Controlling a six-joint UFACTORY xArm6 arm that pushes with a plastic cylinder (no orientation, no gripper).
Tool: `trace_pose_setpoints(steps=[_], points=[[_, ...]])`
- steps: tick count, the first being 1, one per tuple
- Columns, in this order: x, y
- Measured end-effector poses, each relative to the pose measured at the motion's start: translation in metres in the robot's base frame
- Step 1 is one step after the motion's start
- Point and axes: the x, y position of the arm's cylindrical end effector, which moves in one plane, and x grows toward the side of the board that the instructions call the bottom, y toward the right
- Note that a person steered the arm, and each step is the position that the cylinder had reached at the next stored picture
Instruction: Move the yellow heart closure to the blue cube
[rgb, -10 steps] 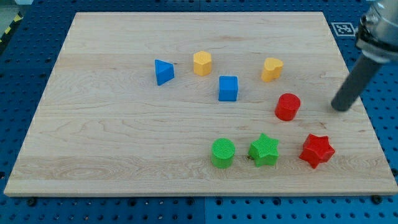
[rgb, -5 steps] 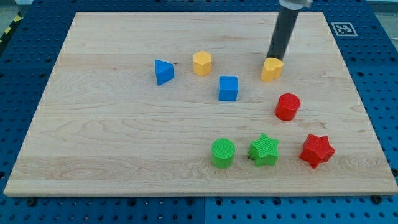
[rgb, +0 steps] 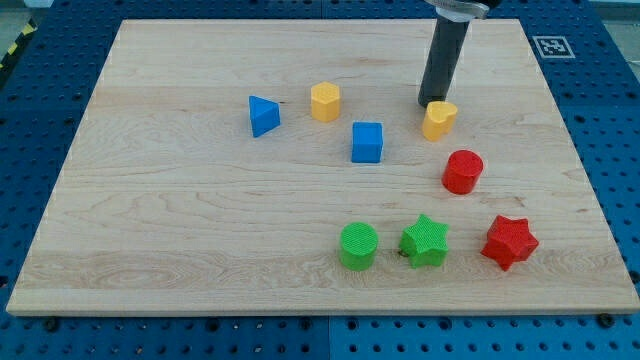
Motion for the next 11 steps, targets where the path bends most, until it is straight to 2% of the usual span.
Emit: trace_pose_setpoints(steps=[3, 4, 5, 6, 11], points=[[-0.038, -0.017], [-0.027, 0.013], [0.01, 0.041], [0.035, 0.044], [0.036, 0.019]])
